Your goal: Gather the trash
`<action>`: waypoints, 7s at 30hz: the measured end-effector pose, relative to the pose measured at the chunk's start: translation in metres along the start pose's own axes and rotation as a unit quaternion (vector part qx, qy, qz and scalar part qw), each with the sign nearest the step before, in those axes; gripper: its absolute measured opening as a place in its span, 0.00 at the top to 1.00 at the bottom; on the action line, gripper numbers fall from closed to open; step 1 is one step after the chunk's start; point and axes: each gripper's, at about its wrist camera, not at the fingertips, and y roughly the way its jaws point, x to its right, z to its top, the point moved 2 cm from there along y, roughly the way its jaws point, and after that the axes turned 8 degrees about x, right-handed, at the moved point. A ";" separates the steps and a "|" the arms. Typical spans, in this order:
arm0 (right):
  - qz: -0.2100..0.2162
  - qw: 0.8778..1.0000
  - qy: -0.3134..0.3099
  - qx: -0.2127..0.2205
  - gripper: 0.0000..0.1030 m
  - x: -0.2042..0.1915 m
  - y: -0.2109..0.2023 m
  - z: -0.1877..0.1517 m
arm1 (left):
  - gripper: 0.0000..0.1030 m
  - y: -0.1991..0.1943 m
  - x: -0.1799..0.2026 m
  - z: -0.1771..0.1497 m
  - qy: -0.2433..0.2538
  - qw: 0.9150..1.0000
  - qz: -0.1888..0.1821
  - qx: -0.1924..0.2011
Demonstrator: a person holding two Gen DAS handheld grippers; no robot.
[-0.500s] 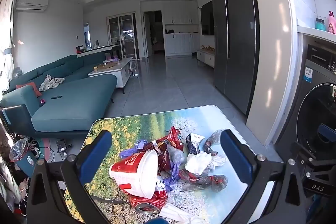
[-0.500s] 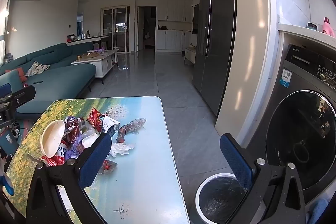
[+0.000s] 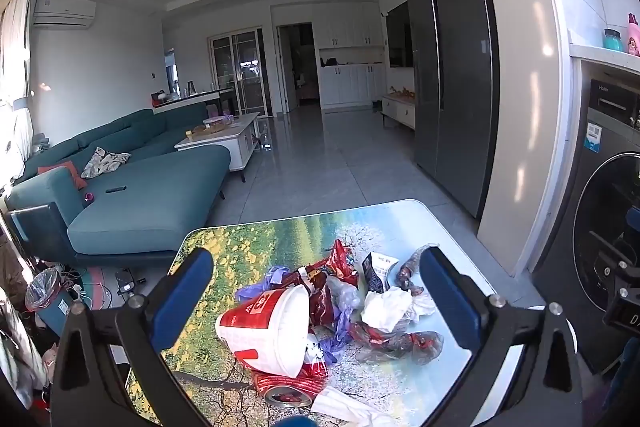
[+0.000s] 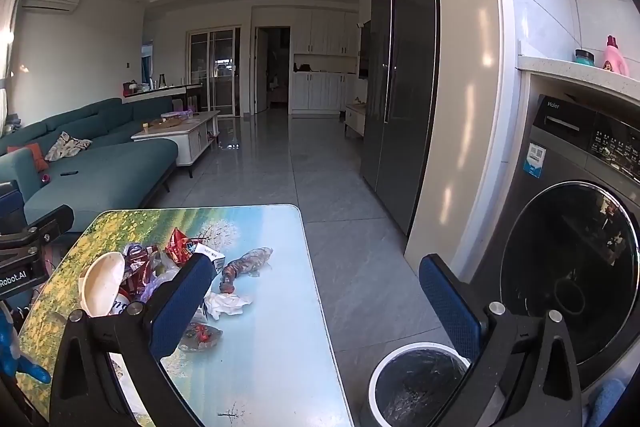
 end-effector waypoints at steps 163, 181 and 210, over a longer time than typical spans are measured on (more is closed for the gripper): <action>0.243 0.935 -0.061 -0.252 0.49 -0.122 0.153 -0.128 | 0.33 0.058 -0.076 -0.148 -0.100 0.948 -0.159 -0.255; 0.271 0.938 -0.043 -0.213 0.87 -0.087 0.104 -0.121 | 0.33 0.038 0.017 -0.160 -0.018 0.906 -0.294 -0.305; 0.037 0.975 0.105 -0.192 0.87 0.151 0.057 -0.147 | 0.98 0.065 0.233 -0.074 0.073 0.862 -0.425 -0.266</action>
